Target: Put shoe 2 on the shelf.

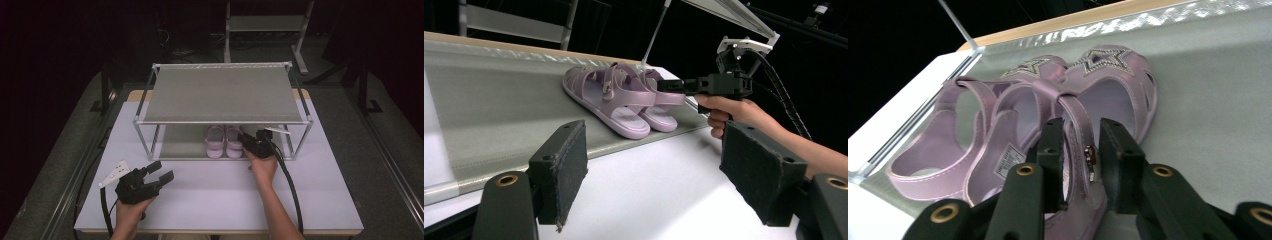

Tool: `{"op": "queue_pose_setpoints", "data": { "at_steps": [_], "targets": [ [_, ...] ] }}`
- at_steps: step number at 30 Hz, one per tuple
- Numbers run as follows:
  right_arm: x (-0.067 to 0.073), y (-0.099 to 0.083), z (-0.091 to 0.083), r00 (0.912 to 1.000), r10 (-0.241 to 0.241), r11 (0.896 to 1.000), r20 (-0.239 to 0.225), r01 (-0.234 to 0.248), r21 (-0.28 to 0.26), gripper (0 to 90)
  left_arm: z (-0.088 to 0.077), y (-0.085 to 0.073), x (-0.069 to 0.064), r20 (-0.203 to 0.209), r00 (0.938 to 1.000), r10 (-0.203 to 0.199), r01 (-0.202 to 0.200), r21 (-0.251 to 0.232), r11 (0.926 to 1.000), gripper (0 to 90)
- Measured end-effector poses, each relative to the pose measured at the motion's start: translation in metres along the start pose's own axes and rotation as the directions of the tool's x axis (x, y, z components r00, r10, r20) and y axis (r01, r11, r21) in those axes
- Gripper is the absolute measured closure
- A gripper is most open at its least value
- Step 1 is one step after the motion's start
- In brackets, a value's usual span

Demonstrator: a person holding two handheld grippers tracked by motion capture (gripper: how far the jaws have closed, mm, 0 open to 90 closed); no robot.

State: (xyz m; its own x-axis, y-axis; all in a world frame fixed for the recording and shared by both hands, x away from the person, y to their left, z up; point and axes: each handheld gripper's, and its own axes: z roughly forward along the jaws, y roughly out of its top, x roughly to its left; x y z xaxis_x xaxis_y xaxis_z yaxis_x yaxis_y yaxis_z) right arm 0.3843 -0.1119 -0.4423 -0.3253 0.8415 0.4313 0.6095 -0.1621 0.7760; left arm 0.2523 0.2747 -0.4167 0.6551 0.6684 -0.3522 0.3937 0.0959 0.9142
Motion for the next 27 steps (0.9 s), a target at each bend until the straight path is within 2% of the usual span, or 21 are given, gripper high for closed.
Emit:
{"op": "queue_pose_setpoints", "data": {
  "at_steps": [5, 10, 12, 17, 20, 23, 24, 27],
  "targets": [
    [-0.002, 0.0, -0.005, 0.999, 0.039, 0.999, -0.023, -0.039, -0.007, 68.1, 0.0, 0.0, -0.001, -0.001, 1.0, 0.0, 0.0, -0.001, 1.0, 26.5],
    [-0.004, 0.004, -0.015, 0.9982, 0.033, 0.999, -0.05, -0.034, -0.027, 67.6, 0.001, -0.001, -0.002, 0.004, 1.0, 0.004, -0.004, 0.002, 1.0, 26.5],
    [-0.005, 0.004, -0.017, 0.9981, 0.031, 0.999, -0.053, -0.032, -0.03, 67.5, 0.002, -0.001, -0.003, 0.006, 1.0, 0.003, -0.003, 0.002, 1.0, 26.5],
    [-0.01, 0.002, -0.024, 0.995, 0.08, 0.995, -0.06, -0.083, -0.053, 65.6, 0.003, -0.001, -0.004, 0.008, 1.0, 0.006, -0.006, 0.008, 0.9999, 26.5],
    [-0.012, 0.001, -0.026, 0.9959, 0.076, 0.996, -0.05, -0.078, -0.037, 64.9, 0.003, -0.001, -0.003, 0.007, 1.0, 0.007, -0.007, 0.008, 0.9999, 26.5],
    [-0.014, 0.0, -0.03, 0.9941, 0.084, 0.995, -0.069, -0.087, -0.048, 64.8, 0.003, -0.001, -0.003, 0.005, 1.0, 0.006, -0.006, 0.008, 0.9999, 26.5],
    [-0.016, -0.001, -0.031, 0.9948, 0.081, 0.996, -0.062, -0.083, -0.044, 64.3, 0.003, -0.001, -0.003, 0.004, 1.0, 0.007, -0.007, 0.008, 0.9999, 26.5],
    [-0.018, -0.003, -0.033, 0.993, 0.1, 0.994, -0.062, -0.103, -0.045, 62.7, 0.003, -0.001, -0.004, 0.006, 1.0, 0.008, -0.008, 0.009, 0.9999, 26.5]
  ]
}}
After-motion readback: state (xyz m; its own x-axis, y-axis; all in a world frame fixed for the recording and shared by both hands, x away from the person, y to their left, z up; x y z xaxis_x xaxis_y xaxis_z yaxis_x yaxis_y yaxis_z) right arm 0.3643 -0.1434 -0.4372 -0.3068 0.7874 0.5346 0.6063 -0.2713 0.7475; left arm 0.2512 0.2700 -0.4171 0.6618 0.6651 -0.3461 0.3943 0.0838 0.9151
